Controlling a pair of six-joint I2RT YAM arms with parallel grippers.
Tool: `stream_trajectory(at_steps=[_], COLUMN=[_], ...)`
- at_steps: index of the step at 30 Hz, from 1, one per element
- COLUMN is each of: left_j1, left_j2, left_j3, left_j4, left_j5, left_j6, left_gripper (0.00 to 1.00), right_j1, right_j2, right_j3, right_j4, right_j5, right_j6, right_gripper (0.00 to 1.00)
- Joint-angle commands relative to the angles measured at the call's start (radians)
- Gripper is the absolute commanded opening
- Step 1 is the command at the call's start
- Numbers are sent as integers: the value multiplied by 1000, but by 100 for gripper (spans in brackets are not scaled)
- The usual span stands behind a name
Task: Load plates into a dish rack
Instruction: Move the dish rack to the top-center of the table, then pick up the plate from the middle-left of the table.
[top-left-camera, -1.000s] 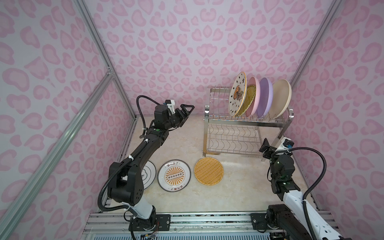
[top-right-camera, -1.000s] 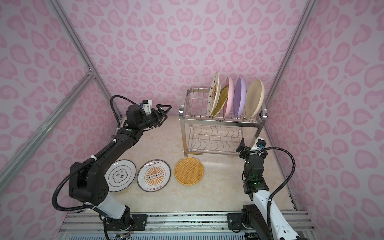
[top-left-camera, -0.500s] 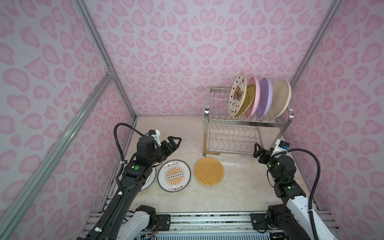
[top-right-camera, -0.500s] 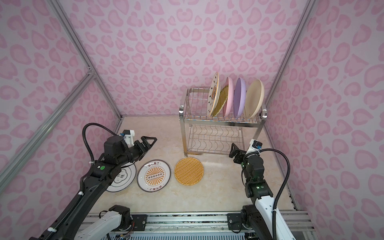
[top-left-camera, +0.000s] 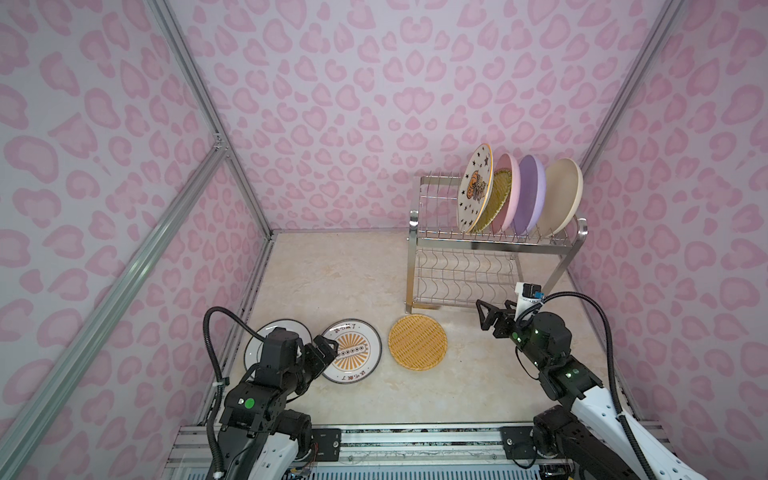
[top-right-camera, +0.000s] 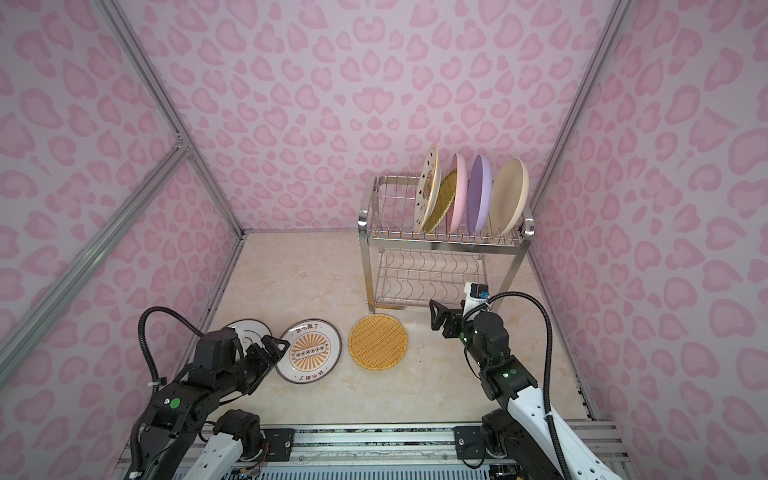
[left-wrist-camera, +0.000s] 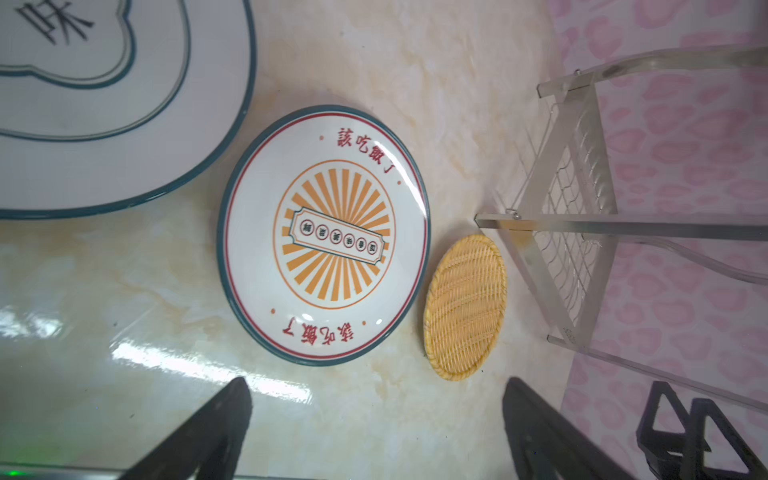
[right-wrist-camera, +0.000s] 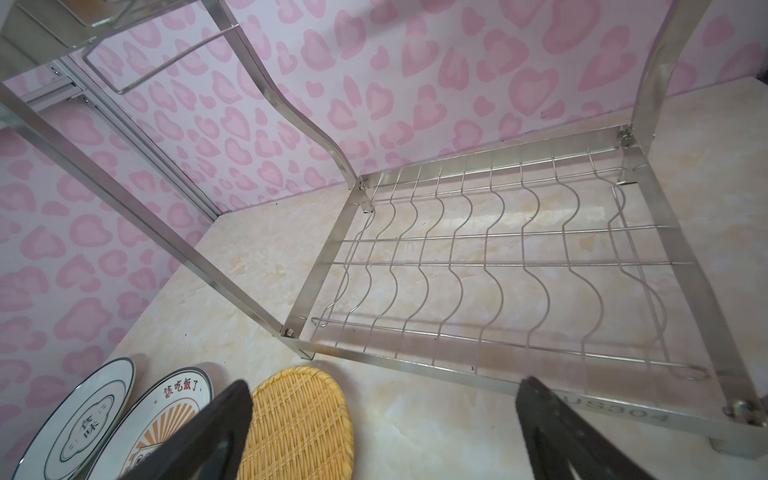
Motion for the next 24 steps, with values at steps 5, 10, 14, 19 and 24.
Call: stream_trajectory(at_steps=[5, 10, 14, 19, 24], left_j1=[1, 1, 0, 0, 1], left_j2=[-37, 32, 78, 82, 148], left_j3=[-205, -289, -334, -391, -424], left_j4=[36, 207, 290, 351, 461], left_j5=[70, 112, 113, 89, 98], left_j6=[-110, -102, -110, -141, -152], left_gripper=[89, 86, 78, 72, 64], right_j1=[16, 27, 36, 41, 60], right_j2=[-21, -39, -33, -28, -19], right_j3=[-23, -19, -13, -13, -13], right_j4=[20, -4, -7, 11, 29], right_j5=[2, -18, -88, -172, -187], right_j6=[38, 46, 80, 150, 180], right_gripper=[99, 99, 99, 99, 99])
